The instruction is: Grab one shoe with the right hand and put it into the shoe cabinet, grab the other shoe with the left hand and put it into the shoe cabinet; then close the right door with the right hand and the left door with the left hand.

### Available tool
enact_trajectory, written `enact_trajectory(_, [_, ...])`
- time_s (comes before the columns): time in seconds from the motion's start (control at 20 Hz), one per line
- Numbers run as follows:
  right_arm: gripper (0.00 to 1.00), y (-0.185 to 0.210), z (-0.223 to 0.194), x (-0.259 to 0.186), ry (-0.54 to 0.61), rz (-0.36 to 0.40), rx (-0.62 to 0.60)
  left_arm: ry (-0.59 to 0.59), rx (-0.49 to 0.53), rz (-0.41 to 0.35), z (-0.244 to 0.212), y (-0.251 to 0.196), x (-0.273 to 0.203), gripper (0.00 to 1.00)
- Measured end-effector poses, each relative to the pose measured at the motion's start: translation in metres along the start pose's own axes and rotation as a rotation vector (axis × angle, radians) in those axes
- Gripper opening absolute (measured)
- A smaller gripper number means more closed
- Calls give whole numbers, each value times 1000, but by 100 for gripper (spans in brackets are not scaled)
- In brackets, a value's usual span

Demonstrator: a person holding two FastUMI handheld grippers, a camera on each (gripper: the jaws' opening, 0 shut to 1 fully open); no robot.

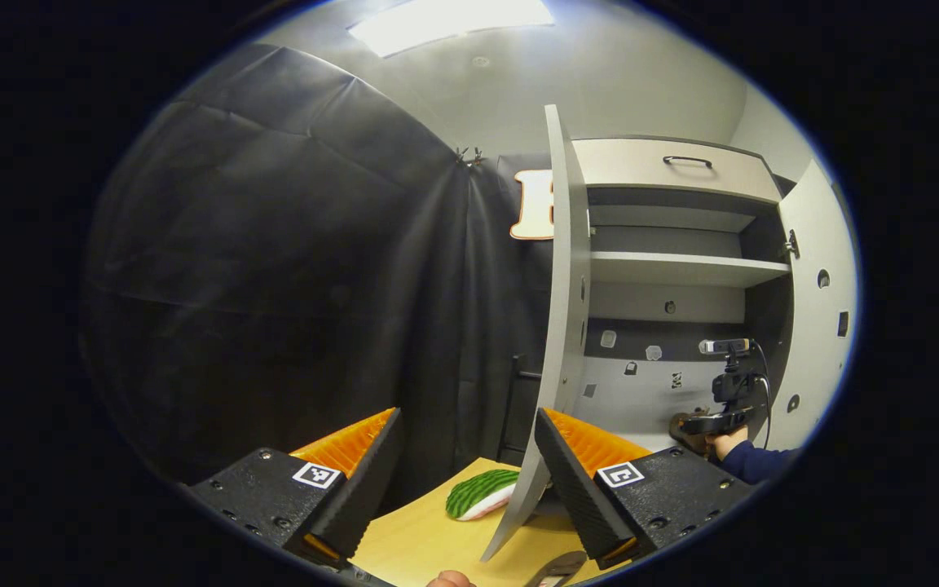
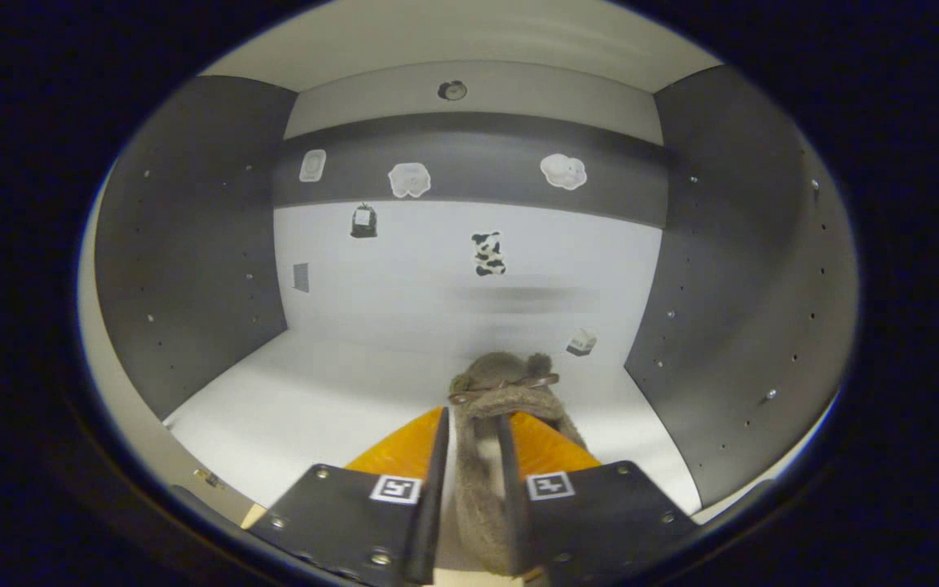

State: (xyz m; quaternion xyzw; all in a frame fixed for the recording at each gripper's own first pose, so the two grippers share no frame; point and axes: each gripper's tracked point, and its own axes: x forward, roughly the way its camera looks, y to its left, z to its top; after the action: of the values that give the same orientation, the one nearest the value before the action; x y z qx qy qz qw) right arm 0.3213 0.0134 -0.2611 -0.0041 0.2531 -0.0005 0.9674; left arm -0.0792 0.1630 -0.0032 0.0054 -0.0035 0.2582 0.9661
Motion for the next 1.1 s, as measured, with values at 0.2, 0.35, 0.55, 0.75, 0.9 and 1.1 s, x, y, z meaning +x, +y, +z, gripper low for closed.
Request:
enact_trajectory(0.2, [57,-3,7,-25,-18,2,1,4,0,-26,0,-5,0,98])
enact_trajectory(0.35, [57,-7,26,-58,-85,7,-8,8,3,-61,0,-14,-2,98])
enact_trajectory(0.55, [57,-8,57,-126,-199,19,6,16,2,-142,-1,-39,-5,98])
enact_trajectory(0.75, [54,-5,85,-202,-316,38,20,29,3,-250,-4,-72,-11,98])
enact_trajectory(0.9, [58,-8,98,-259,-387,42,37,35,5,-321,-5,-95,-18,99])
enact_trajectory(1.1, [56,-16,106,-326,-464,21,23,40,1,-398,-8,-122,-22,99])
